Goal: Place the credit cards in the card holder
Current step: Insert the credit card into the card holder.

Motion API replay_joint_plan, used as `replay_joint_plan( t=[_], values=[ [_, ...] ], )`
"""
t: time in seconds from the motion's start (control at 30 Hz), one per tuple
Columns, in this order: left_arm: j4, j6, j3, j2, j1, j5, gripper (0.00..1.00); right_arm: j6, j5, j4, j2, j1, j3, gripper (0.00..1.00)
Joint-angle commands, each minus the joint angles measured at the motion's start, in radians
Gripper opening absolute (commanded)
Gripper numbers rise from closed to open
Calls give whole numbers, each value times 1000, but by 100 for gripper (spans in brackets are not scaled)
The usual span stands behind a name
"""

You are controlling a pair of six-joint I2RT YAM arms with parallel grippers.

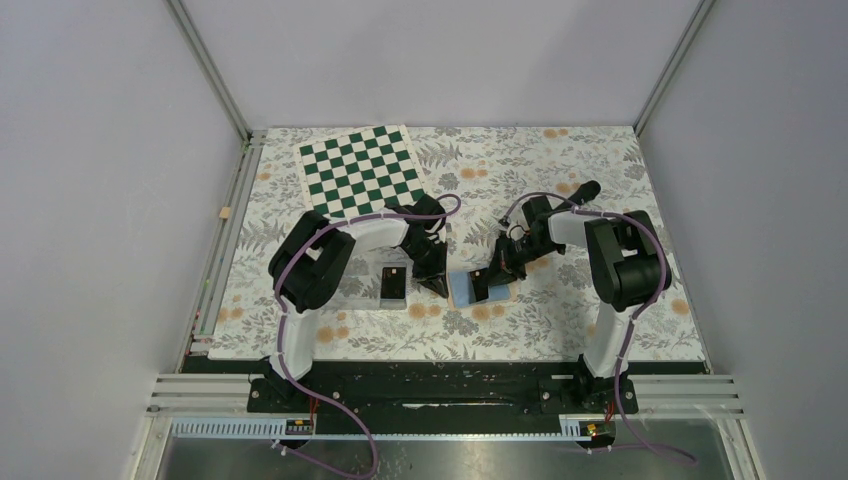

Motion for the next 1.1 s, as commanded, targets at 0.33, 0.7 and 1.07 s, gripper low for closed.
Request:
replay_joint_plan(
  t=[0.33, 0.7, 1.07],
  values=[
    [5, 32, 7, 47, -1, -62, 0, 36, 48, 25, -20, 21, 50, 0],
    [-14, 45, 19, 59, 0, -75, 0, -27, 51, -70, -33, 19, 45, 0],
    [-40, 61, 42, 72, 1, -94, 0, -39, -25, -106, 27, 20, 92, 0]
  ],
)
